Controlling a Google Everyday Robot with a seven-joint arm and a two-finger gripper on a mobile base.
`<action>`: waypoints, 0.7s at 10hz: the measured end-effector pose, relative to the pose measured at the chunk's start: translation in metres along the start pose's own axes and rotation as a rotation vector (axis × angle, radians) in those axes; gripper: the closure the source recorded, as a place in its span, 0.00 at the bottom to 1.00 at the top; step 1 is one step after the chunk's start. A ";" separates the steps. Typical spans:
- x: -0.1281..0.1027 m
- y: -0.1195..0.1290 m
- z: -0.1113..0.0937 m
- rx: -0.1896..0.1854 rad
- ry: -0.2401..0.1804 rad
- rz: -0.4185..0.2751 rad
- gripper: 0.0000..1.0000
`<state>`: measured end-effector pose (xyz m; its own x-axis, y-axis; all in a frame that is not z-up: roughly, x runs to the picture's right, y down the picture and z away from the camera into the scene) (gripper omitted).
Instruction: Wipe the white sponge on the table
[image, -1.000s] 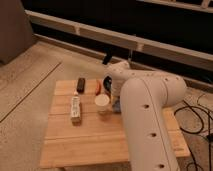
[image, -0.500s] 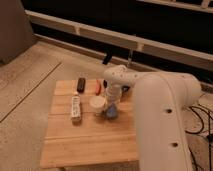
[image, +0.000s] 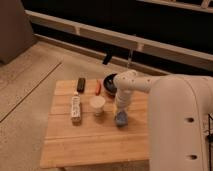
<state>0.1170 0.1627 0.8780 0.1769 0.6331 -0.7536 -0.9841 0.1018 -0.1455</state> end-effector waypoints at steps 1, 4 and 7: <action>-0.001 -0.007 0.001 0.011 0.010 0.016 1.00; -0.007 -0.028 0.000 0.038 0.021 0.064 1.00; -0.015 -0.053 -0.005 0.069 0.017 0.113 1.00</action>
<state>0.1663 0.1443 0.8934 0.0645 0.6307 -0.7733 -0.9964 0.0838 -0.0148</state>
